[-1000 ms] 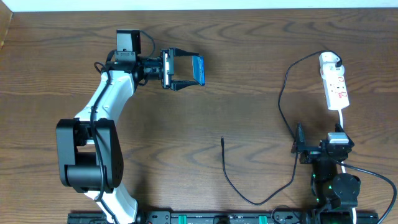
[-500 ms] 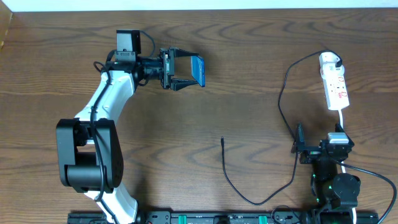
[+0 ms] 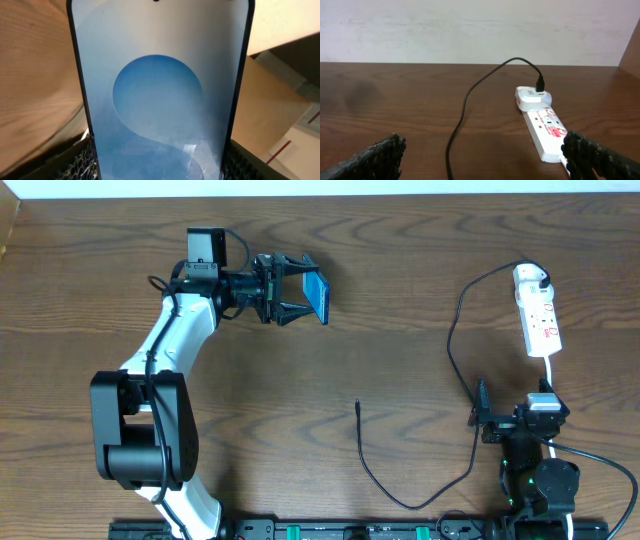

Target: Plug charger to phone and switch on socket

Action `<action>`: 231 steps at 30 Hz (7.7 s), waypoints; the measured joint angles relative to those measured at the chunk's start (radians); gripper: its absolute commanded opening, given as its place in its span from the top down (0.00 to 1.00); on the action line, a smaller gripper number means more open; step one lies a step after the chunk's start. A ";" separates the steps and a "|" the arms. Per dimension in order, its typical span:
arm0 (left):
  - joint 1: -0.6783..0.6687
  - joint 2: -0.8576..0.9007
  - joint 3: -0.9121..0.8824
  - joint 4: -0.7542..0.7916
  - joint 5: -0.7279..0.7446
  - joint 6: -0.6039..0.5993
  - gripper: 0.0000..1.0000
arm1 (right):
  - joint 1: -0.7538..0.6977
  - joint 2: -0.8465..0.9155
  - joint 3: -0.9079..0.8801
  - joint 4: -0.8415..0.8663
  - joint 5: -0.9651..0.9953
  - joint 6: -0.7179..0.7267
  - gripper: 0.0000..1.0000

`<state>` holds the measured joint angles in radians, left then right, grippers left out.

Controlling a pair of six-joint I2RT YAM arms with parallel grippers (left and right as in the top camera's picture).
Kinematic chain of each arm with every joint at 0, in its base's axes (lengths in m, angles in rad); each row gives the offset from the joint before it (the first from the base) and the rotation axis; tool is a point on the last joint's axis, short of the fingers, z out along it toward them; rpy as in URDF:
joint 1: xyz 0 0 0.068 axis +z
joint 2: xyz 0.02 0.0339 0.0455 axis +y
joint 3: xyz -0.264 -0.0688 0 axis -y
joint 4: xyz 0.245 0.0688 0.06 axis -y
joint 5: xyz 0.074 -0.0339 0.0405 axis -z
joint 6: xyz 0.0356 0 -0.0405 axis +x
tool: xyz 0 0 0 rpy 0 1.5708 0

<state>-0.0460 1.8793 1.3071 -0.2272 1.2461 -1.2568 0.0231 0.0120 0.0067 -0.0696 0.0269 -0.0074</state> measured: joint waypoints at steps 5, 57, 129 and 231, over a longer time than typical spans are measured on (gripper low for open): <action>0.000 0.000 0.000 0.000 -0.002 0.065 0.92 | 0.000 0.000 0.000 0.000 0.000 0.000 0.01; -0.001 0.000 0.000 0.072 -0.332 0.132 0.92 | -0.027 1.342 0.975 0.216 -0.531 0.222 0.01; -0.120 0.000 0.000 0.104 -0.467 0.053 0.93 | 0.420 1.781 1.000 0.458 -0.497 0.509 0.22; -0.067 -0.061 -0.001 0.602 -0.409 0.023 0.11 | 0.348 1.798 0.999 0.985 -0.637 1.822 0.98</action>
<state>-0.1127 1.8179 1.3064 0.3748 0.8375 -1.2343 0.3710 1.8095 1.0054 0.9150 -0.6106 1.8141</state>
